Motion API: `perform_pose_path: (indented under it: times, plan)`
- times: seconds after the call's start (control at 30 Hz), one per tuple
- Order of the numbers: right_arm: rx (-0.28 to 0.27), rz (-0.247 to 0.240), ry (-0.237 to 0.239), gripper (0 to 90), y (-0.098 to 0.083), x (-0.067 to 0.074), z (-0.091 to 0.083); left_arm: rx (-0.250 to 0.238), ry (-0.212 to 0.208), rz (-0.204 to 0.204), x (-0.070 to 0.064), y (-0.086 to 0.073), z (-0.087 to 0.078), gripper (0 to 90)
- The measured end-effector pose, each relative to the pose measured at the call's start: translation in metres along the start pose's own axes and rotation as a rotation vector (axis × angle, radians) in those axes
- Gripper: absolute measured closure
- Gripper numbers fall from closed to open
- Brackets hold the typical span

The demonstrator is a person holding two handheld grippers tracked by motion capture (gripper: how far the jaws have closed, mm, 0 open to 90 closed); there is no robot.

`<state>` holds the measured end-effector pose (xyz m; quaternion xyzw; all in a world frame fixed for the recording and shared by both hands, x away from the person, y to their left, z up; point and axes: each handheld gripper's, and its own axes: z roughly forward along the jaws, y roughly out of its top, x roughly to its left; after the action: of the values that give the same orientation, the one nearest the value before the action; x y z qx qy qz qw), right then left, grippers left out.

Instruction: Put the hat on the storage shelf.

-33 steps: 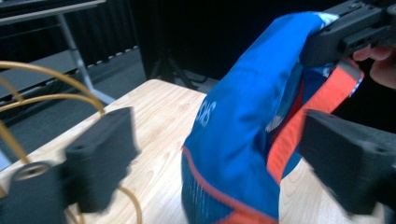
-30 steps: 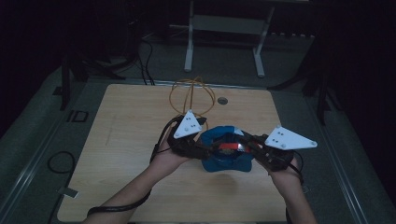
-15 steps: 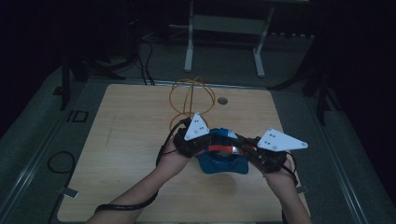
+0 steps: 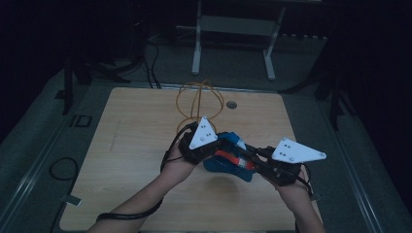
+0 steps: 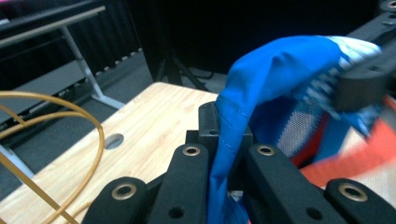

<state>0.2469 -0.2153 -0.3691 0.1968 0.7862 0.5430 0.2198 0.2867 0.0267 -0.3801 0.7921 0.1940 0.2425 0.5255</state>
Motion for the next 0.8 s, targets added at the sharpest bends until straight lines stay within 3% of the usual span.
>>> perform_pose_path:
  times: [0.1, 0.23, 0.3, 0.43, 0.53, 0.67, 0.8]
  plan:
    - [-0.027, 0.005, 0.022, 74.3, 0.005, 0.004, -0.009, -0.008, -0.012, 0.000, 0.002, 0.002, -0.004, 89.5]
    - [-0.063, -0.014, 0.020, 68.0, 0.011, 0.008, -0.022, -0.035, -0.039, 0.034, 0.002, 0.000, -0.009, 89.5]
    - [-0.068, -0.012, 0.014, 67.0, 0.012, 0.006, -0.027, -0.059, -0.071, 0.056, 0.004, 0.000, -0.014, 89.5]
    - [-0.049, 0.020, 0.007, 65.0, 0.003, 0.000, -0.028, -0.093, -0.088, 0.081, 0.010, 0.001, -0.025, 89.5]
    - [-0.026, 0.036, 0.025, 62.7, -0.006, -0.001, -0.024, -0.132, -0.141, 0.082, 0.017, 0.000, -0.033, 89.4]
    - [-0.016, 0.061, 0.049, 60.1, -0.016, -0.001, -0.018, -0.211, -0.270, 0.092, 0.025, -0.002, -0.040, 89.4]
    - [-0.014, 0.068, 0.084, 57.2, -0.019, 0.004, -0.011, -0.233, -0.310, 0.109, 0.025, -0.002, -0.043, 89.3]
